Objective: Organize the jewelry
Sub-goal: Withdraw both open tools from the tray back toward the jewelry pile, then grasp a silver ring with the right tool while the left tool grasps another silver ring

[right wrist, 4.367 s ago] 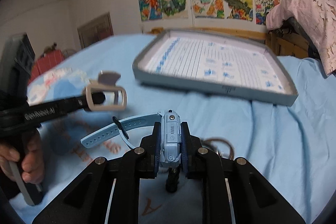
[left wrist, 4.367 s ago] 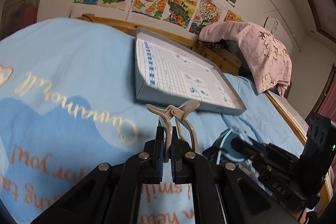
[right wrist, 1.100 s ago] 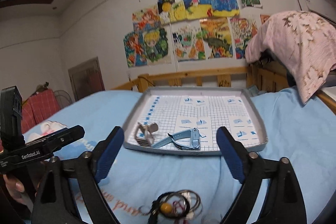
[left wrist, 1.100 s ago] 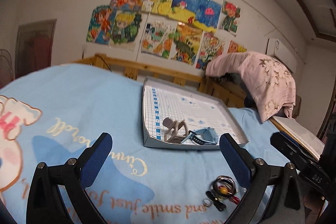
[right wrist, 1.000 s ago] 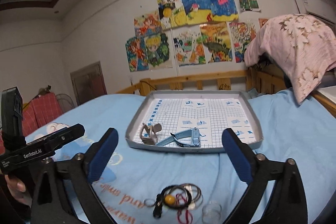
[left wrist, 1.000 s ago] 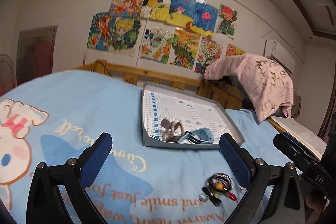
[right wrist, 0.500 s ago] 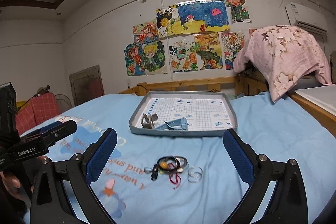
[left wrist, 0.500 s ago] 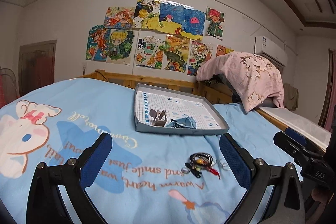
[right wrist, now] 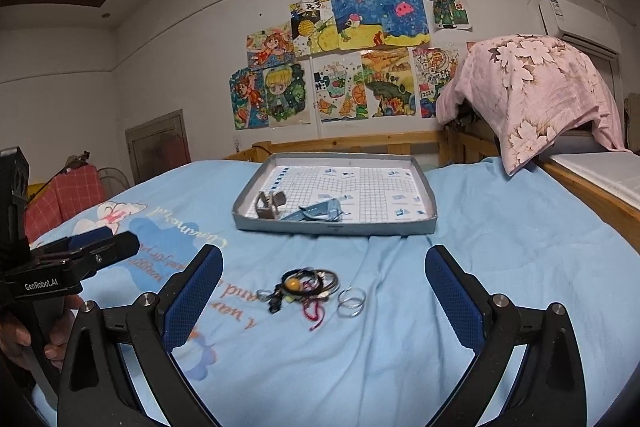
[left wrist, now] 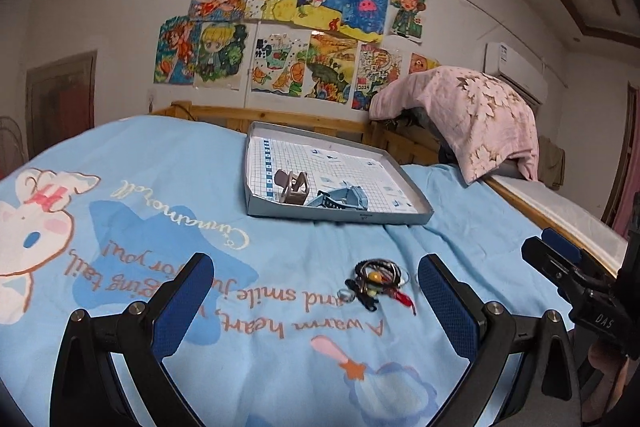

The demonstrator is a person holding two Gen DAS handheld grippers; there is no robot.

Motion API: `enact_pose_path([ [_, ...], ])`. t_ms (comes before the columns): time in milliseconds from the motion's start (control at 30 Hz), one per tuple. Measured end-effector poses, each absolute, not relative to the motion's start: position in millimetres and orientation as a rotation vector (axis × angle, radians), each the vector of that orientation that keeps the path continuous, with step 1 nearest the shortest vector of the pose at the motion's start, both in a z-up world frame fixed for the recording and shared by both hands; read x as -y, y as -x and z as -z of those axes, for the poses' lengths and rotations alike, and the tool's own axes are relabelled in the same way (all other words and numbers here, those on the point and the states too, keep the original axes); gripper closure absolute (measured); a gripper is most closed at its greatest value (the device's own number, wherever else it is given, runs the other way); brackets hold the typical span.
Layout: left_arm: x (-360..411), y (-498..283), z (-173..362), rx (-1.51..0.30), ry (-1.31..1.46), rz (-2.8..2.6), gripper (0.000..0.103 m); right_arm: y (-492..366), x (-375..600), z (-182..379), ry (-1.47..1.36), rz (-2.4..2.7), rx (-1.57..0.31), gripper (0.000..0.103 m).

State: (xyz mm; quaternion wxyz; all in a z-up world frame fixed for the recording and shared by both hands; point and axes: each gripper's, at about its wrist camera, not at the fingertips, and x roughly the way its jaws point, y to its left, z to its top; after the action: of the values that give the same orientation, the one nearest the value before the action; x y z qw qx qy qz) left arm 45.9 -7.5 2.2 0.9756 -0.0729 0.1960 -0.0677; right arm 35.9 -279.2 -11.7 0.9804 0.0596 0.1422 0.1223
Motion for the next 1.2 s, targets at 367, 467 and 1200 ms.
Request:
enact_pose_path([
  [367,19.3,-89.0,-5.9,-0.372,0.136,0.131,0.000,-76.8,277.3,-0.8,-0.080,-0.212,-0.252,0.003],
  [467,22.3,-102.4,-3.8,-0.372,0.131,0.128,0.000,-88.1,278.6,0.9,-0.087,-0.196,-0.253,0.003],
  [1200,31.8,-144.7,66.7,-0.624,0.144,0.271,0.007,-130.7,285.9,61.8,-0.107,-0.294,-0.445,0.046],
])
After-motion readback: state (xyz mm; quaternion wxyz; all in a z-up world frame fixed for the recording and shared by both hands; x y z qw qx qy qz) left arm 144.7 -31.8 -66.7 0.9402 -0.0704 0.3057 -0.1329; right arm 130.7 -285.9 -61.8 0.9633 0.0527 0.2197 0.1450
